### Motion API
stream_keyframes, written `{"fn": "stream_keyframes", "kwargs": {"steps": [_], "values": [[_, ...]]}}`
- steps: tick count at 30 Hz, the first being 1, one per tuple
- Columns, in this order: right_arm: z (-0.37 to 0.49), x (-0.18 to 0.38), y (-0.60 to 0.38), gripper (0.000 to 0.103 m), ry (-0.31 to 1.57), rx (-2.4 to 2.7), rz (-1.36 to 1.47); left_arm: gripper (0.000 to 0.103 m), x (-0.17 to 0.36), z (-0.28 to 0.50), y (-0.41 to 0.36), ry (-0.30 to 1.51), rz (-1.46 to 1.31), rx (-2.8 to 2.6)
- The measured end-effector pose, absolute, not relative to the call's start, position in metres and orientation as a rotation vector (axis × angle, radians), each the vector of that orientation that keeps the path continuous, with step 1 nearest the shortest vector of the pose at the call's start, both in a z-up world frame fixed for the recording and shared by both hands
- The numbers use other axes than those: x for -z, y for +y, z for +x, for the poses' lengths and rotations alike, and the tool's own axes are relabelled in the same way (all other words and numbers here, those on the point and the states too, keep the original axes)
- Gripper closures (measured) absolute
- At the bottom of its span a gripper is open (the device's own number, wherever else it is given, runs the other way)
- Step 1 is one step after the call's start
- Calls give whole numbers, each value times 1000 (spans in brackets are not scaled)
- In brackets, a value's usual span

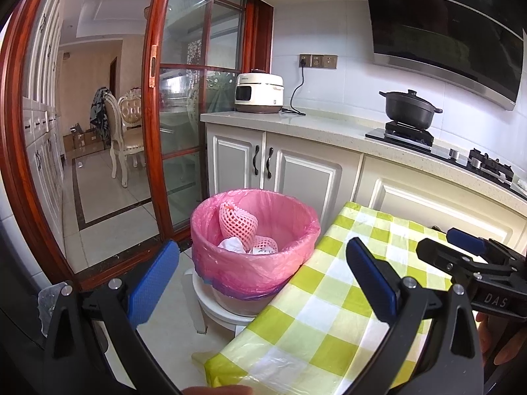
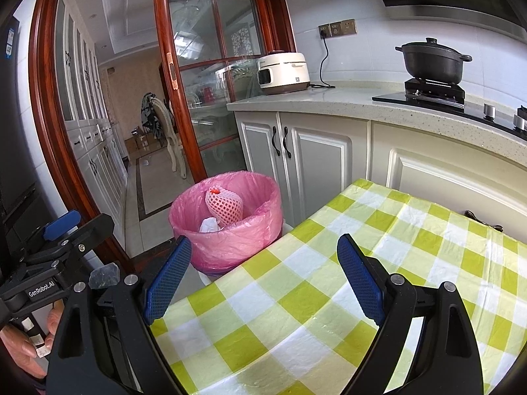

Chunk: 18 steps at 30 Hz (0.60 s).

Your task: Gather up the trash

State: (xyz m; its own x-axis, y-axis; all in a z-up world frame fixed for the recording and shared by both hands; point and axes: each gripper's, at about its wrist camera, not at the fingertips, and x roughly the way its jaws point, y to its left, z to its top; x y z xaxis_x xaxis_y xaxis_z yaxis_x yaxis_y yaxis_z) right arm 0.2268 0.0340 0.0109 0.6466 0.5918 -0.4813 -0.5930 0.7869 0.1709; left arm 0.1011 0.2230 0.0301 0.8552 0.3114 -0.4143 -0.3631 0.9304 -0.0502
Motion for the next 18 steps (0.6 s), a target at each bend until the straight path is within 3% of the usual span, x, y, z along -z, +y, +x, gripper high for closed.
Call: {"fn": "stream_keyframes", "kwargs": {"steps": [18], "values": [[218, -1, 39, 18, 558, -700, -15, 5, -29, 101, 215, 429, -97, -409]]}}
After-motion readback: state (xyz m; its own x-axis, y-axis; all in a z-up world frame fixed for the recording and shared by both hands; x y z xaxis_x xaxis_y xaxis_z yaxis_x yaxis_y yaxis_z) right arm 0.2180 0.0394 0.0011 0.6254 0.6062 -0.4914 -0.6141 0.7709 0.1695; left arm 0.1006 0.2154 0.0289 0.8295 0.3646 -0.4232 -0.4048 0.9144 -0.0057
